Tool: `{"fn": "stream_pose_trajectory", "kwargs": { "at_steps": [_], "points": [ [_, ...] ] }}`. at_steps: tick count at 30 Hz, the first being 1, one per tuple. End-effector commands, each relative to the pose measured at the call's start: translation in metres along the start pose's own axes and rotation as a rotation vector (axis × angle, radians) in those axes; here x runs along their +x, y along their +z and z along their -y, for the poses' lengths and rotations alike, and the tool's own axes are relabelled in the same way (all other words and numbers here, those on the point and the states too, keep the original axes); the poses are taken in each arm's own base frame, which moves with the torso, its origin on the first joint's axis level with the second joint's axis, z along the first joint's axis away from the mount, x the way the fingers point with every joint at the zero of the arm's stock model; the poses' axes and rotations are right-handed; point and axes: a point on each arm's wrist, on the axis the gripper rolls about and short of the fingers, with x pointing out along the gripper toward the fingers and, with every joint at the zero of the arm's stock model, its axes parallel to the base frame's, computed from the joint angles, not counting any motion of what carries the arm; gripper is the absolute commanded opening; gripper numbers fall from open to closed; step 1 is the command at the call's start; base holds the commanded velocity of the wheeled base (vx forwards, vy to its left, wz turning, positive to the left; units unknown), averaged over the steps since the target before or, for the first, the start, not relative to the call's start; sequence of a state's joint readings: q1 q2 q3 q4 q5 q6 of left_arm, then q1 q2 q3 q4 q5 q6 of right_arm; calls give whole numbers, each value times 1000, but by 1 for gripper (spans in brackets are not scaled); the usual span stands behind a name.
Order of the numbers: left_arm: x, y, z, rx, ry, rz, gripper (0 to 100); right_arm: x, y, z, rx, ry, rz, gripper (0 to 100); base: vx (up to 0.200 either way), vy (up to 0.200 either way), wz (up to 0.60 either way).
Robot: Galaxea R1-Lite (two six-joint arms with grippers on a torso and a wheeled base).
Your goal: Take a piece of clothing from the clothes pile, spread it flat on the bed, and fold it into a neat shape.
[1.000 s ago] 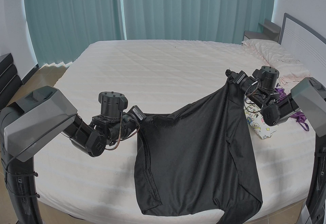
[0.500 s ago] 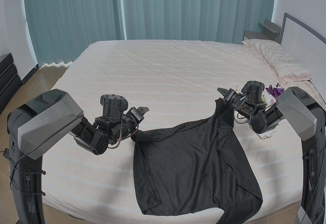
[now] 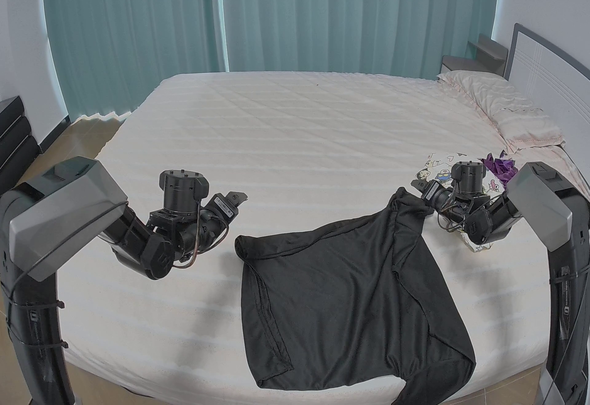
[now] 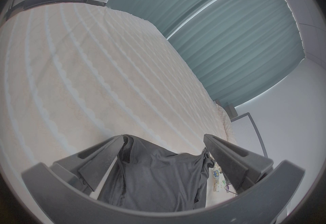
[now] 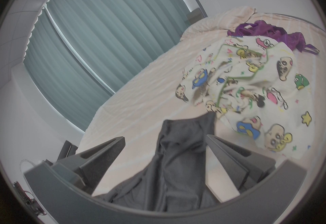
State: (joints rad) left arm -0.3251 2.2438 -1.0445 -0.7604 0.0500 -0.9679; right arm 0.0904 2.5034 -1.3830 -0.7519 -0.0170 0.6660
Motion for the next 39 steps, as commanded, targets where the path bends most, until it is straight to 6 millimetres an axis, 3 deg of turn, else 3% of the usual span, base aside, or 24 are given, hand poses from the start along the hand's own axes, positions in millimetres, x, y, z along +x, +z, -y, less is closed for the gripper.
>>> {"fn": "stream_pose_trajectory", "kwargs": {
  "at_steps": [1, 4, 7, 12, 20, 30, 31, 39],
  "points": [
    [-58, 5, 17, -10, -64, -31, 100, -41, -4, -13, -22, 27, -90, 100, 0, 0, 0],
    [-87, -3, 23, -21, -101, -80, 100, -63, -21, -21, -64, 49, -176, 100, 0, 0, 0],
    [-111, -5, 20, -46, -101, -92, 100, -71, -41, -22, -89, 38, -234, 100, 0, 0, 0],
    [-131, -13, 5, -69, -63, -127, 100, -77, -62, -20, -107, 22, -301, 100, 0, 0, 0],
    [-132, -19, -4, -172, -33, -168, 100, -71, -91, -17, -149, -54, -356, 100, 0, 0, 0],
    [-136, -23, -12, -179, -43, -181, 100, -54, -113, -1, -156, -107, -382, 100, 0, 0, 0],
    [-136, -23, -13, -180, -46, -180, 100, -52, -114, -1, -159, -115, -376, 0, 0, 0, 0],
    [-132, -25, -17, -181, -34, -181, 100, -53, -109, 0, -151, -123, -361, 0, 0, 0, 0]
  ]
}}
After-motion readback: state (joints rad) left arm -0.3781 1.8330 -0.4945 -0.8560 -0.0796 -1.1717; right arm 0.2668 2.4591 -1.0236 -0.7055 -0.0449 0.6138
